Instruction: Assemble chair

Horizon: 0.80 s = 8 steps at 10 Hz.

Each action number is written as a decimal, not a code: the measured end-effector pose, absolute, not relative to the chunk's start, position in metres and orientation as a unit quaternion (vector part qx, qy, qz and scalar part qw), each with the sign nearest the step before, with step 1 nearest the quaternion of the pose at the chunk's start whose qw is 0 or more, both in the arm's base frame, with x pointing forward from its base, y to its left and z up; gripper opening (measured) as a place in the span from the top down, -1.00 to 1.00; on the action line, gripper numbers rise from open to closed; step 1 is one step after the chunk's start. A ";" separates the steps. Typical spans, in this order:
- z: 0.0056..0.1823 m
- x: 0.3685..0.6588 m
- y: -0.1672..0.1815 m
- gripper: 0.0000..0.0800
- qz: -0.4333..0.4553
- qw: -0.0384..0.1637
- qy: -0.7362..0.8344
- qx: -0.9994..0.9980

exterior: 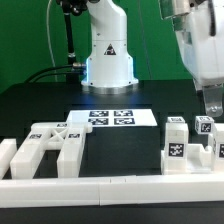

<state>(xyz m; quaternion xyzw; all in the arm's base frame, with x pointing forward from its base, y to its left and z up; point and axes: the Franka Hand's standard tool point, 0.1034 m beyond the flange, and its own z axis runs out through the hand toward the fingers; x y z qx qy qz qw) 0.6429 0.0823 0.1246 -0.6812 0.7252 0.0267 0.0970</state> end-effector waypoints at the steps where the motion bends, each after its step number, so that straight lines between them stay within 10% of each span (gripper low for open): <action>1: 0.128 0.641 0.083 -0.62 0.024 0.096 0.692 -0.715; 8: 0.120 0.633 0.074 -0.62 -0.040 0.083 0.454 -0.886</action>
Offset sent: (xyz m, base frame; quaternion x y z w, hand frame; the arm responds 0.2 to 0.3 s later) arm -0.0152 -0.0183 0.0009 0.0616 0.0865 -0.0441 0.9934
